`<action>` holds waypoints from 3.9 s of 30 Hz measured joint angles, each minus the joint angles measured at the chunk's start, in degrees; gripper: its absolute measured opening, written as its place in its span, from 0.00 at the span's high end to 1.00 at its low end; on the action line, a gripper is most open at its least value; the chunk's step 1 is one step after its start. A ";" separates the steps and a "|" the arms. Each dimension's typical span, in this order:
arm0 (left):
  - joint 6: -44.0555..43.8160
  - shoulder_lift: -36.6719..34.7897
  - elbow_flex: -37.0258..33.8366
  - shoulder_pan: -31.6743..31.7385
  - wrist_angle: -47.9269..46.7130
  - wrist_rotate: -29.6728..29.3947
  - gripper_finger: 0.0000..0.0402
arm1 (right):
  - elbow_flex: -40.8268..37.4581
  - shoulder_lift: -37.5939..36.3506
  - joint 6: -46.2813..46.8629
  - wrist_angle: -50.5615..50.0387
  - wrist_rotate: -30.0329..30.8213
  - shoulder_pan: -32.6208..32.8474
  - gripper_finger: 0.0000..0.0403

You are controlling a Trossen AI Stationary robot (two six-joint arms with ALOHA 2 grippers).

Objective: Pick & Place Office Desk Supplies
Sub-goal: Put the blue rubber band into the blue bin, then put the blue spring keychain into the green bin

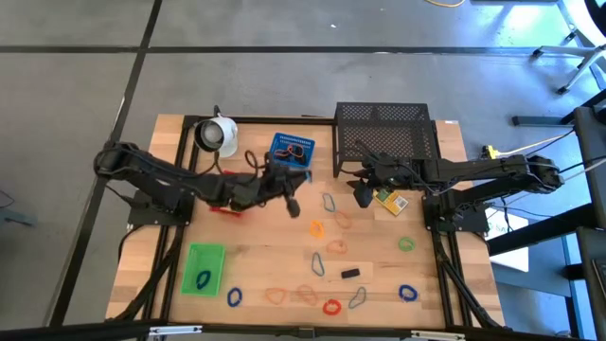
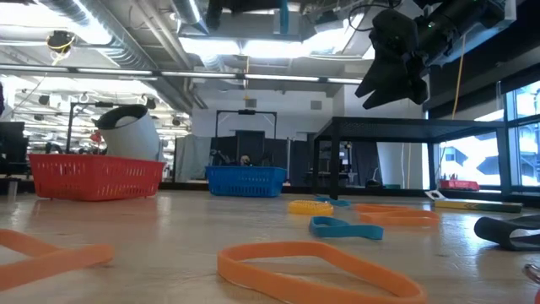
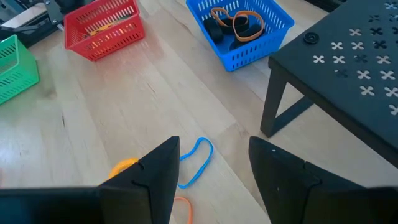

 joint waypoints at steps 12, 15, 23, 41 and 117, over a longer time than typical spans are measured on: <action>-15.73 0.32 0.00 16.01 -20.22 0.50 0.99 | 0.00 0.00 -0.03 -0.01 0.00 0.00 0.52; -20.61 0.33 0.00 19.87 -26.59 2.06 0.99 | 0.00 0.00 -0.04 -0.02 0.00 -0.02 0.52; -22.08 1.97 0.00 28.07 -30.00 9.79 0.99 | 0.00 0.00 -0.13 -0.02 -0.02 0.00 0.52; -22.10 15.97 0.00 32.64 -26.72 16.70 0.99 | 0.00 0.00 -0.09 -0.02 -0.04 0.00 0.52; -51.72 25.49 20.40 -36.49 -63.55 43.17 0.60 | 0.00 0.00 -0.20 1.55 -0.02 -0.02 0.52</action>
